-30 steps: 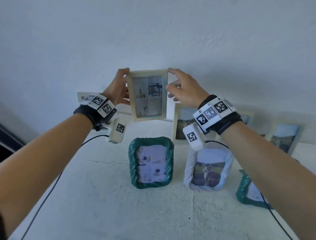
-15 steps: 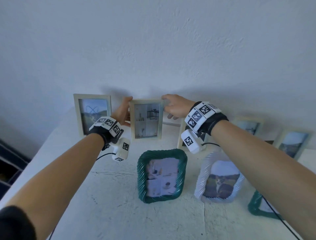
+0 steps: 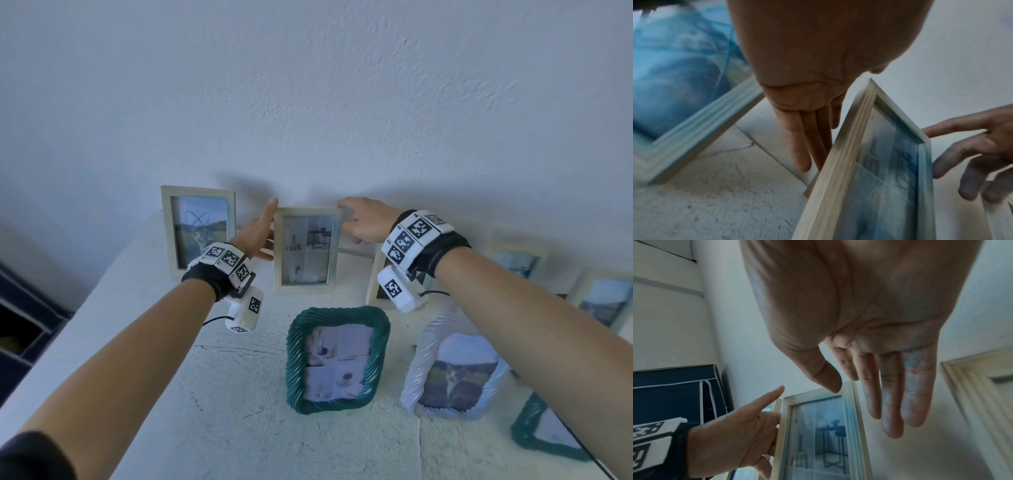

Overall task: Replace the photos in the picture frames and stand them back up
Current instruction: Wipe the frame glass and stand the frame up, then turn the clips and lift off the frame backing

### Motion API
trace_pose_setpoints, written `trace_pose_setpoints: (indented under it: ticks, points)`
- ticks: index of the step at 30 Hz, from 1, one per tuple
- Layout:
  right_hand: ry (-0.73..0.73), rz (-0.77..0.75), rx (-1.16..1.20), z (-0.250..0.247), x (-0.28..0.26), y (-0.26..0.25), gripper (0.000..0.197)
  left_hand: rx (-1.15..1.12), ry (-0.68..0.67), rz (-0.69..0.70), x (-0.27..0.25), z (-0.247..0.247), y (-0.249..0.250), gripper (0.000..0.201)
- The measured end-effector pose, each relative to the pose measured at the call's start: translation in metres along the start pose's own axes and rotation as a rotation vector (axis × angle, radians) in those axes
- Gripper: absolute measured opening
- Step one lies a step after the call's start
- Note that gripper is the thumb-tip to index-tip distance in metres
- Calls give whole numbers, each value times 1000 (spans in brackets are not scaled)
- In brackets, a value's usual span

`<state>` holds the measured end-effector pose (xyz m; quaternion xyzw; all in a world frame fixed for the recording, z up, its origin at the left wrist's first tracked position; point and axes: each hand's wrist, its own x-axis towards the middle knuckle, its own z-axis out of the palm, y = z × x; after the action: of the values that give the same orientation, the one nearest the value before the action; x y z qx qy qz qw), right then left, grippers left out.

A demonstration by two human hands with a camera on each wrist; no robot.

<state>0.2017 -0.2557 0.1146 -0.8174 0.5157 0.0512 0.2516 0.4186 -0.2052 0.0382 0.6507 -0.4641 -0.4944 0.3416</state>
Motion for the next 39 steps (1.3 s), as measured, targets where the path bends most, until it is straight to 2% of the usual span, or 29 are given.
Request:
trace_pose_setpoints:
  ticks: [2,6,9,11,14,16,19,21,23,27,34,39]
  points:
    - [67,-21,-73,-5,-1,-5,56,72,28,55,-7,-5,-2,75]
    - [289,-88,-72,-7,8,-27,45,299,165,252,-20,-26,-18,45]
    - [472,-132,-114,-7,17,-57,35,282,335,355,-36,-44,-23,26]
    - [459,-188,-62,-6,23,-79,33,245,511,385,-43,-58,-25,24]
    - [310,-236,42,-1,33,-110,40,223,827,365,-45,-84,-33,22]
    - [187,-208,117,5,42,-127,44,231,907,288,-42,-101,-42,27]
    - [80,-142,215,13,60,-146,19,198,820,110,-39,-115,-49,41]
    - [64,-105,176,18,68,-155,32,168,736,28,-40,-116,-51,45]
    - [48,-86,118,23,71,-161,35,187,663,-1,-42,-113,-53,45]
    - [-13,-66,123,32,76,-167,33,234,623,-3,-42,-107,-56,40]
    - [46,-82,382,27,75,-169,30,397,601,53,-58,-106,-45,45]
    - [237,-125,606,6,51,-164,11,292,656,173,-76,-108,-26,50]
